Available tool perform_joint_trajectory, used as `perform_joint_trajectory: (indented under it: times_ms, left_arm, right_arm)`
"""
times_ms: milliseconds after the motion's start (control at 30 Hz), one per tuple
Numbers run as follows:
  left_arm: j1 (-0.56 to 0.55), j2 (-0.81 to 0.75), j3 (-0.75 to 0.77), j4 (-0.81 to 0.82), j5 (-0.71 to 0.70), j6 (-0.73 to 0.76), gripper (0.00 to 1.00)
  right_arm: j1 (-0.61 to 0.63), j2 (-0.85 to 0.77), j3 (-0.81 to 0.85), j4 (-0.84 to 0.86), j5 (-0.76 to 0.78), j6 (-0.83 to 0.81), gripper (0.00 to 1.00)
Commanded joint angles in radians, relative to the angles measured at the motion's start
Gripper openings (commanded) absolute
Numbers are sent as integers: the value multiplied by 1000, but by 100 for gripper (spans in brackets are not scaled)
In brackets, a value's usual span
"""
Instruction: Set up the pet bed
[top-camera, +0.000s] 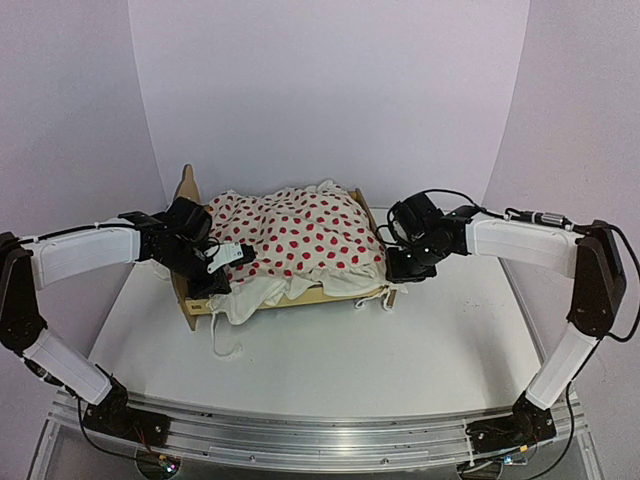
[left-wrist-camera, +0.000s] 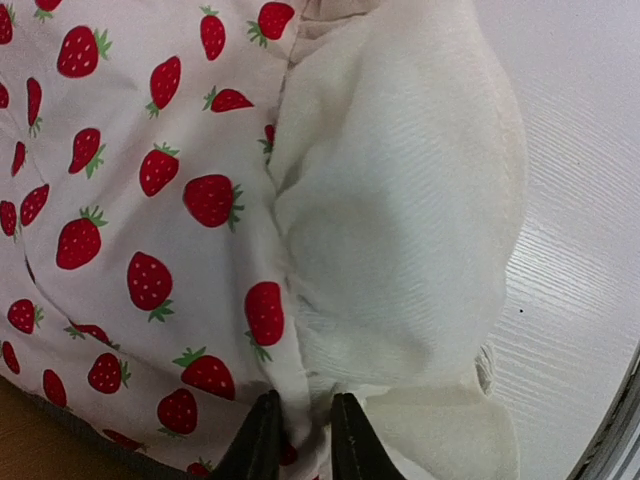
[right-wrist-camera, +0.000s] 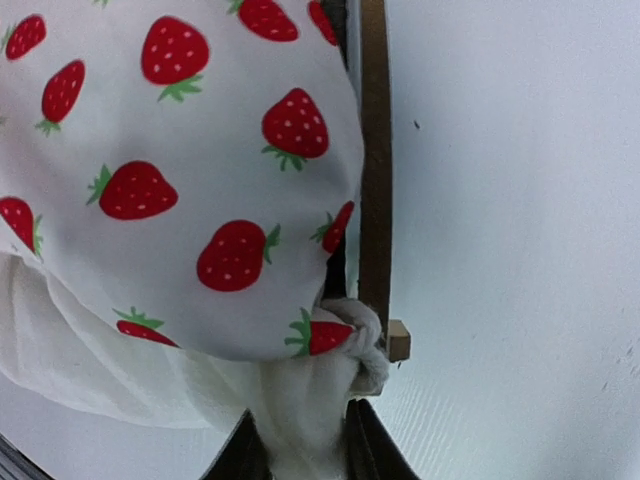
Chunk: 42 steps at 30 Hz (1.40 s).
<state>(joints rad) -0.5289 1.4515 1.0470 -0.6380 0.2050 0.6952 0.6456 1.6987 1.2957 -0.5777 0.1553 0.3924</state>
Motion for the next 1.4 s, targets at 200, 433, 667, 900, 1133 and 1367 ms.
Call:
perform_joint_trajectory:
  times_ms: [200, 433, 667, 900, 1133, 1367]
  left_arm:
    - [23, -146, -59, -60, -203, 103, 0]
    - [27, -148, -102, -57, -353, 158, 0]
    - [26, -132, -65, -135, -226, 160, 5]
    - [26, -195, 43, -344, 153, 257, 58]
    - [23, -138, 49, -151, 99, 88, 76]
    - [-23, 46, 83, -132, 2, 45, 83]
  right_arm:
    - [-83, -10, 19, -13, -4, -35, 0]
    - [-110, -13, 41, -13, -35, -50, 0]
    - [-110, 2, 73, -17, -138, -53, 13]
    - [-110, -92, 31, -34, -178, 2, 34]
    - [-90, -195, -28, -34, -183, 63, 38]
    - [90, -230, -59, 15, -156, -97, 42]
